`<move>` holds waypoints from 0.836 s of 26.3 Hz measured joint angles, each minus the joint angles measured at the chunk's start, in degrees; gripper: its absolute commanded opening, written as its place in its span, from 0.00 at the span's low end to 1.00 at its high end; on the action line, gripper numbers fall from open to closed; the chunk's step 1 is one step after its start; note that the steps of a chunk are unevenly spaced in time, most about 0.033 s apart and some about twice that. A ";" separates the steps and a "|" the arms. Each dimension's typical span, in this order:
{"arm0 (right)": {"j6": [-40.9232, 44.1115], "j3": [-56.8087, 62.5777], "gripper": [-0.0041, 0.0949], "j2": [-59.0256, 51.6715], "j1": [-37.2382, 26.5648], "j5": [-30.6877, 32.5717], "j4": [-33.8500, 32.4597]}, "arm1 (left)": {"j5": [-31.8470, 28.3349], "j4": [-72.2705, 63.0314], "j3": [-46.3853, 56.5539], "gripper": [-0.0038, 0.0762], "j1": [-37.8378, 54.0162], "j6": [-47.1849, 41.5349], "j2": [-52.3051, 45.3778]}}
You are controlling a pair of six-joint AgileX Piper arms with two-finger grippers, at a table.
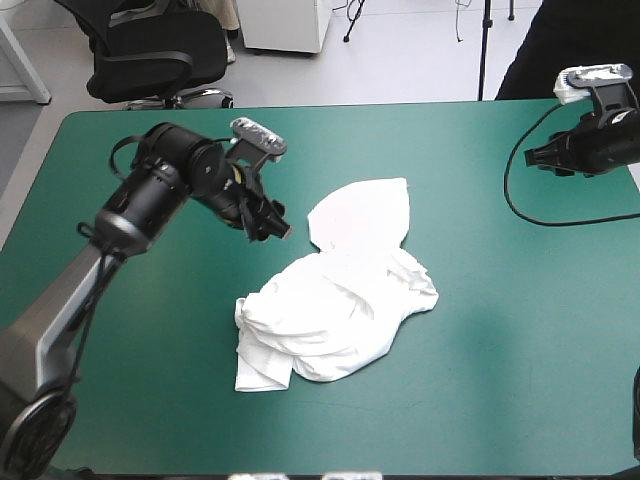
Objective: Fold the cloth
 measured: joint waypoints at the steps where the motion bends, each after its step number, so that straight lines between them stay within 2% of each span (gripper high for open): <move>1: -0.07 0.00 0.44 0.00 0.00 0.13 0.00 | 0.00 0.56 2.34 0.67 0.00 -0.07 -1.88; 6: -0.10 0.00 0.44 0.00 0.00 0.68 0.05 | -0.05 4.97 14.84 0.67 0.00 -1.32 -9.27; 12: -0.31 0.00 0.44 -0.36 0.00 1.07 0.87 | -2.09 7.52 24.92 0.67 3.49 -2.53 -10.24; 19: -1.18 0.00 0.44 -1.80 0.00 1.07 1.34 | -7.30 3.49 29.85 0.67 6.78 -1.54 -9.28; 22: -1.18 0.00 0.44 -1.80 0.00 1.07 1.51 | -9.57 0.19 30.01 0.67 6.78 -0.30 -4.75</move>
